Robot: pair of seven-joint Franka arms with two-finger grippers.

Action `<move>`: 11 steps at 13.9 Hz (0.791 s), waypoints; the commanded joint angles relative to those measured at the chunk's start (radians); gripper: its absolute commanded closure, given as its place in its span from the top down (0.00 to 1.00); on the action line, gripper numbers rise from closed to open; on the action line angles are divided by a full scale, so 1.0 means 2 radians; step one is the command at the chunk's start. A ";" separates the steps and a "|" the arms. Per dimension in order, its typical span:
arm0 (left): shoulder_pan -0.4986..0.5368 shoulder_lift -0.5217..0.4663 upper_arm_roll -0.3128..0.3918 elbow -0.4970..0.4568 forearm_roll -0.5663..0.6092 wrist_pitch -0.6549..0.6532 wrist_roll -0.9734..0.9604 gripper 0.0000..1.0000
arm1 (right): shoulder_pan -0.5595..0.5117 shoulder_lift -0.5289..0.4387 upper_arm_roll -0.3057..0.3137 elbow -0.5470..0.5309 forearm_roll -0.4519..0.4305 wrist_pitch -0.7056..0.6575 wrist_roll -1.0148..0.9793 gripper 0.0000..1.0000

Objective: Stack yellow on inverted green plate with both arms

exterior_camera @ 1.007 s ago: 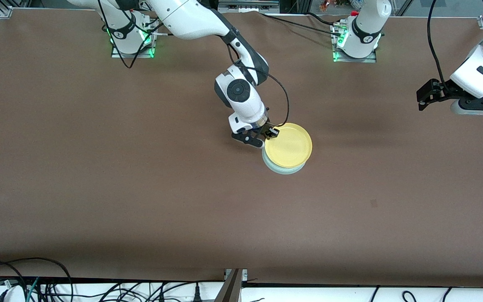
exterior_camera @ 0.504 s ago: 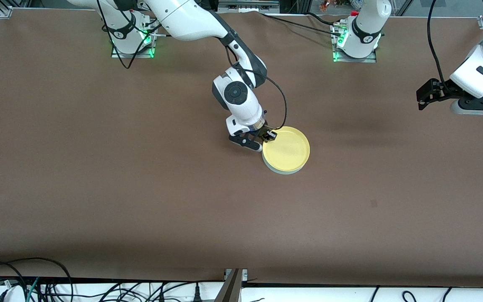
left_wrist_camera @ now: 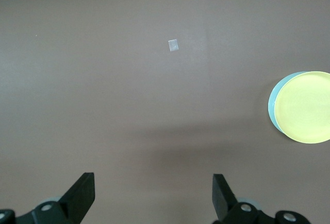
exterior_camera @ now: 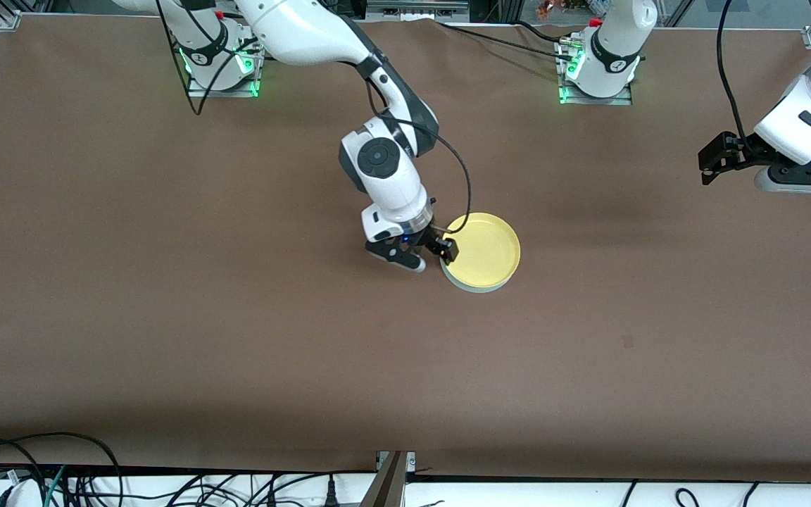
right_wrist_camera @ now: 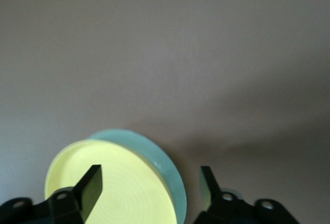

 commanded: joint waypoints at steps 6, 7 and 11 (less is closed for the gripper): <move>0.001 -0.005 -0.002 0.001 0.000 -0.007 0.005 1.00 | 0.001 -0.173 -0.128 -0.044 -0.009 -0.256 -0.114 1.00; 0.001 -0.005 -0.002 0.001 0.000 -0.008 0.005 1.00 | -0.002 -0.195 -0.137 -0.048 -0.009 -0.288 -0.143 1.00; 0.001 -0.005 -0.010 0.001 0.000 -0.011 -0.001 1.00 | -0.097 -0.309 -0.112 -0.108 -0.032 -0.359 -0.247 1.00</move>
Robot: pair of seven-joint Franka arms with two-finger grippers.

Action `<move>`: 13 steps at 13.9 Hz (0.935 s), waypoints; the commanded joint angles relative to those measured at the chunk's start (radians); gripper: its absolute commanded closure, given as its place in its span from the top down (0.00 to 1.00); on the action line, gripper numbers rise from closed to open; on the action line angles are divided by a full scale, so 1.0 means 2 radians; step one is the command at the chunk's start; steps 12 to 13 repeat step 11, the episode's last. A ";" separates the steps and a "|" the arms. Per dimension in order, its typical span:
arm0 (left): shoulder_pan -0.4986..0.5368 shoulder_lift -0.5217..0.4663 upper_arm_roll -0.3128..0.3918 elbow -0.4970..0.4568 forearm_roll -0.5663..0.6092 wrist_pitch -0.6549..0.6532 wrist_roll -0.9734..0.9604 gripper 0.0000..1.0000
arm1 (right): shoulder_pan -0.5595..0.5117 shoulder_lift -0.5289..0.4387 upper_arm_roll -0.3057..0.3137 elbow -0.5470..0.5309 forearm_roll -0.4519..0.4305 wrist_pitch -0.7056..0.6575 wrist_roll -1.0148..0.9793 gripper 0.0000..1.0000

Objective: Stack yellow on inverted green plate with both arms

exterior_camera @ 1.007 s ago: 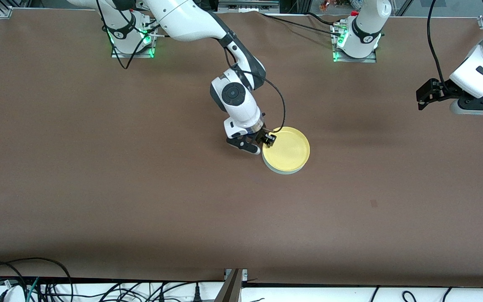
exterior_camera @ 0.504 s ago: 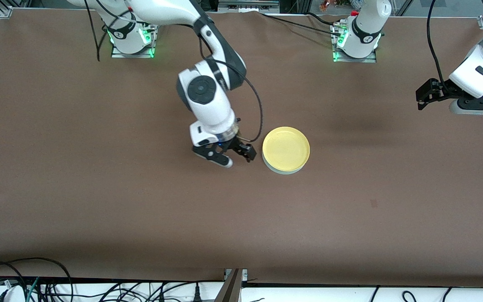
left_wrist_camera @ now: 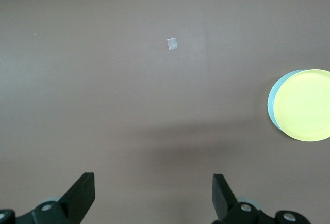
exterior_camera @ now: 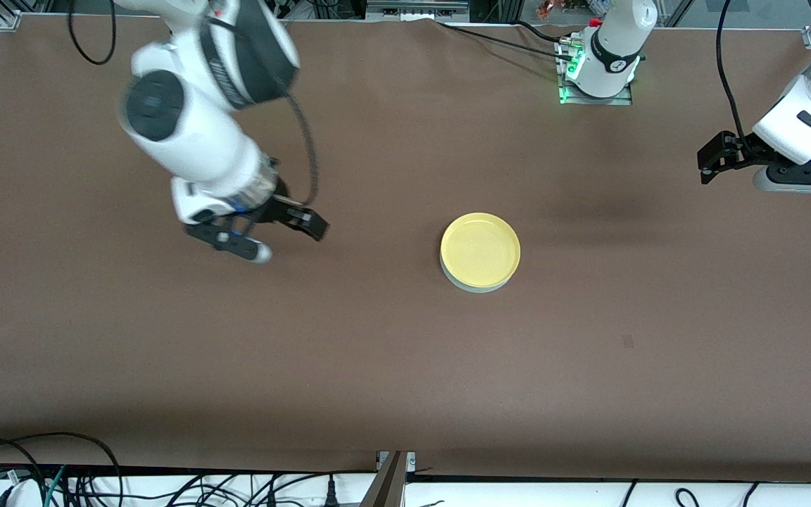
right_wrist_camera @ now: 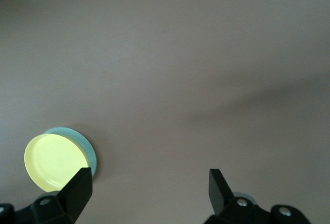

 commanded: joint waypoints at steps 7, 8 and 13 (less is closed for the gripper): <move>0.001 -0.006 -0.010 0.002 0.000 -0.018 -0.001 1.00 | -0.319 -0.174 0.246 -0.094 -0.146 -0.104 -0.250 1.00; 0.001 -0.006 -0.011 0.002 0.000 -0.017 -0.001 1.00 | -0.319 -0.174 0.244 -0.091 -0.150 -0.106 -0.264 1.00; 0.001 -0.006 -0.016 0.002 0.000 -0.017 -0.005 1.00 | -0.319 -0.171 0.245 -0.084 -0.160 -0.104 -0.265 1.00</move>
